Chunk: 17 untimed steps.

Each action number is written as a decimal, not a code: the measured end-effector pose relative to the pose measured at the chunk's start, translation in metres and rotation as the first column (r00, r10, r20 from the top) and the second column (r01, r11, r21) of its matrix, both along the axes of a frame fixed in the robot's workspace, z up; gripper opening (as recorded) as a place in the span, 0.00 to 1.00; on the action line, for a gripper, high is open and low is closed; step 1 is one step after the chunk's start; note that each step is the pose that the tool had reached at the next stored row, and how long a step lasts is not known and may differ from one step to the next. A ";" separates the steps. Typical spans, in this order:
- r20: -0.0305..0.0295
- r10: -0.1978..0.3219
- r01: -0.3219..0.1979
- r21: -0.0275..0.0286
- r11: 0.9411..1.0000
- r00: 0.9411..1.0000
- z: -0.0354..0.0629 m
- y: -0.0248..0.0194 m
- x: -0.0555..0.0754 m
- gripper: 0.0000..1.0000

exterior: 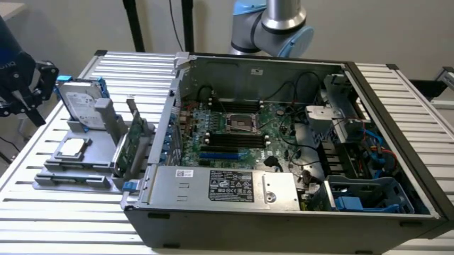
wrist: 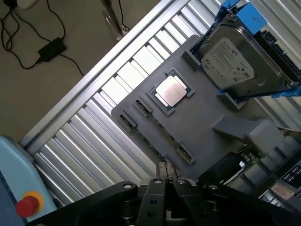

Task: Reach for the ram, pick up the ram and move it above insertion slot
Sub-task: 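Pick up the ram and move it above insertion slot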

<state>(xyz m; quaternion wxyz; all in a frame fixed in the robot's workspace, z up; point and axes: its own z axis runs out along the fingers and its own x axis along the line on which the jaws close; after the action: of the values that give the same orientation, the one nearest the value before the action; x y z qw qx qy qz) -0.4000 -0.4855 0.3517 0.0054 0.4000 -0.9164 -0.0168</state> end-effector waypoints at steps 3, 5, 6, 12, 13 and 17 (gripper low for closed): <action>0.002 0.054 -0.054 0.000 0.999 0.999 -0.0002 0.0000 0.000 0.11; 0.003 0.090 -0.090 0.000 0.996 0.996 -0.0003 0.0000 0.000 0.11; 0.003 0.108 -0.108 0.000 0.994 0.994 -0.0004 0.0000 0.000 0.11; 0.007 0.217 -0.217 -0.001 0.976 0.976 -0.0009 0.0000 0.000 0.11; 0.008 0.234 -0.234 -0.001 0.972 0.972 -0.0009 0.0000 0.000 0.11; 0.014 0.303 -0.303 -0.003 0.953 0.953 -0.0017 0.0000 0.000 0.11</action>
<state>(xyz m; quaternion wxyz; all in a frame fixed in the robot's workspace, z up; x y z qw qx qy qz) -0.4000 -0.4855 0.3500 0.0015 0.5361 -0.8441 -0.0127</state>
